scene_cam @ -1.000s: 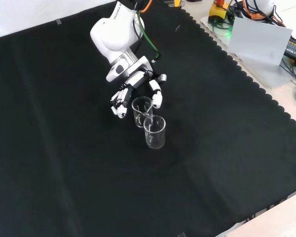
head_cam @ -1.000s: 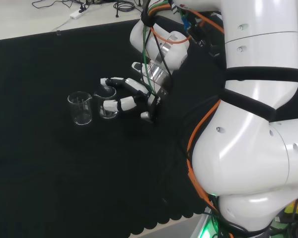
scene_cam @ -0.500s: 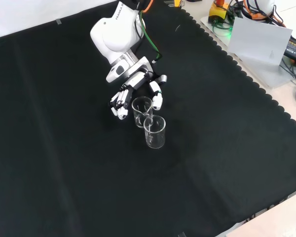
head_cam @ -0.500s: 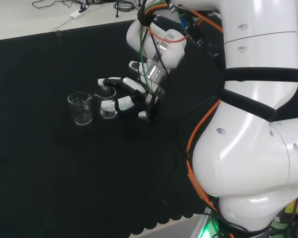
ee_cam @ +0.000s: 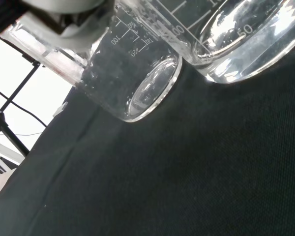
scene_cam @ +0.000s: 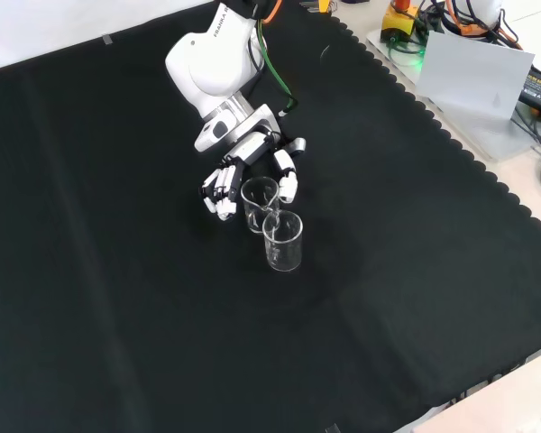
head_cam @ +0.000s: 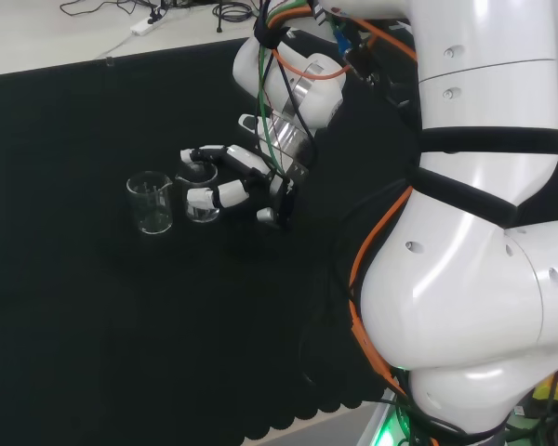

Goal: Pick up the beaker on the right.

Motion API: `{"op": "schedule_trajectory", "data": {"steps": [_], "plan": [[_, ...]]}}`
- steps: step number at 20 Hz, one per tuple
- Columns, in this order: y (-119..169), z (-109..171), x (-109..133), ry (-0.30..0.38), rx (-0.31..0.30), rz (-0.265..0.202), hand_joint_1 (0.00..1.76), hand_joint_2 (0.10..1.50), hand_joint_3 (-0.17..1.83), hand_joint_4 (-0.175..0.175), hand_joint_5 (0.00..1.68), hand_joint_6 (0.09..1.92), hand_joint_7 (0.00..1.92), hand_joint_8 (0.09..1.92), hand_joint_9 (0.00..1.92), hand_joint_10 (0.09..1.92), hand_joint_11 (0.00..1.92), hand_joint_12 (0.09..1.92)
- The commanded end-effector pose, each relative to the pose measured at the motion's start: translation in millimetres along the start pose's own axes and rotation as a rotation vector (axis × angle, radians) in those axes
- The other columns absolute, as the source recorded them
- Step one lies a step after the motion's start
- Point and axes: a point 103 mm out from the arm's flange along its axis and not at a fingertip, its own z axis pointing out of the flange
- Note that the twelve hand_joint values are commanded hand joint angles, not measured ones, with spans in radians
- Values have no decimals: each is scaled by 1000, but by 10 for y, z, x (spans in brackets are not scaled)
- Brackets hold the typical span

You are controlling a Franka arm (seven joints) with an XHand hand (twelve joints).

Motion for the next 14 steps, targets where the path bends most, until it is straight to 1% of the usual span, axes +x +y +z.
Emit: {"op": "schedule_trajectory", "data": {"steps": [1,10,14], "plan": [[13,26,-4,-5,0,8,855,544,614,-20,523,87,400,565,462,555,0,1224],[31,50,-10,-12,-9,17,858,565,617,-16,566,89,434,564,497,554,0,1251],[73,94,-1,-10,-13,20,864,584,610,-13,589,106,469,558,541,547,0,1281]]}}
